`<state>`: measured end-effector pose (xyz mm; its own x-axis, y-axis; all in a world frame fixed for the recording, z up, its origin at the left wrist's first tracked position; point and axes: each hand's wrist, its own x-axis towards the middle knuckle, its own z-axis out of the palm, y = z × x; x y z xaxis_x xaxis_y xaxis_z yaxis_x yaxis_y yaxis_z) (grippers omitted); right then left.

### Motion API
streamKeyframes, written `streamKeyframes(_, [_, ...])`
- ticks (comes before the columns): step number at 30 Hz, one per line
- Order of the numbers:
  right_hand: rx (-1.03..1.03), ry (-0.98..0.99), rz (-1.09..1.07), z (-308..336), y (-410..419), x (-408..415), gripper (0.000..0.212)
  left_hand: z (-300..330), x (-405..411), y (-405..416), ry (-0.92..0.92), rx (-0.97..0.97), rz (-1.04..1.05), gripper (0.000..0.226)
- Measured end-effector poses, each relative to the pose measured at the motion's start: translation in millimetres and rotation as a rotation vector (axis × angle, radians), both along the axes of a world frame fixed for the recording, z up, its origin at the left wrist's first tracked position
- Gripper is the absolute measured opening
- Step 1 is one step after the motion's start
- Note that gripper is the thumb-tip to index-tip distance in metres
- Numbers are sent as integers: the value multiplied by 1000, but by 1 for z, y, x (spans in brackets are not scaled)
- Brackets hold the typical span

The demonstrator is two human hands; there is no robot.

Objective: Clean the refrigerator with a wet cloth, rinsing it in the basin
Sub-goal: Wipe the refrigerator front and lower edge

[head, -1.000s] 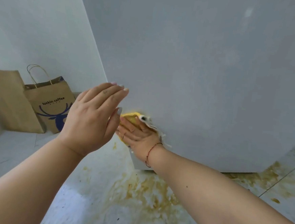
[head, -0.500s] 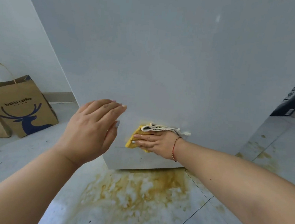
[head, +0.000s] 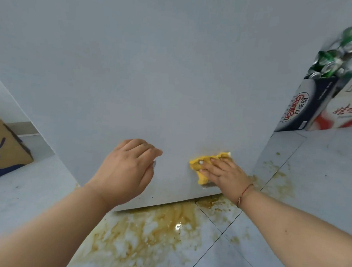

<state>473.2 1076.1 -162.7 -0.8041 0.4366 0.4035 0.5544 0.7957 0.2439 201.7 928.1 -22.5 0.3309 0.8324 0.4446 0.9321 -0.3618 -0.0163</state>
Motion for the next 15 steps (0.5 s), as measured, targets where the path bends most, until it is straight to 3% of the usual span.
streamKeyframes(2, [-394, 266, -196, -8, -28, -14, 39, -14, -2, -10, -28, -115, 22, 36])
streamKeyframes(5, [-1114, 707, -429, -12, -69, -38, 27, -37, -4, -30, -200, -359, 160, 31])
streamKeyframes(9, [-1970, 1454, -331, -9, -102, -66, 21, -66, -6, -50, -695, -672, 499, 19])
streamKeyframes(13, [-2276, 1683, -90, 5, -114, -90, 21, -81, -5, -60, -1335, -864, 682, 16])
streamKeyframes(15, [-2373, 1779, -37, 7, -121, -100, 43, -83, -4, -64, -1645, -966, 697, 26])
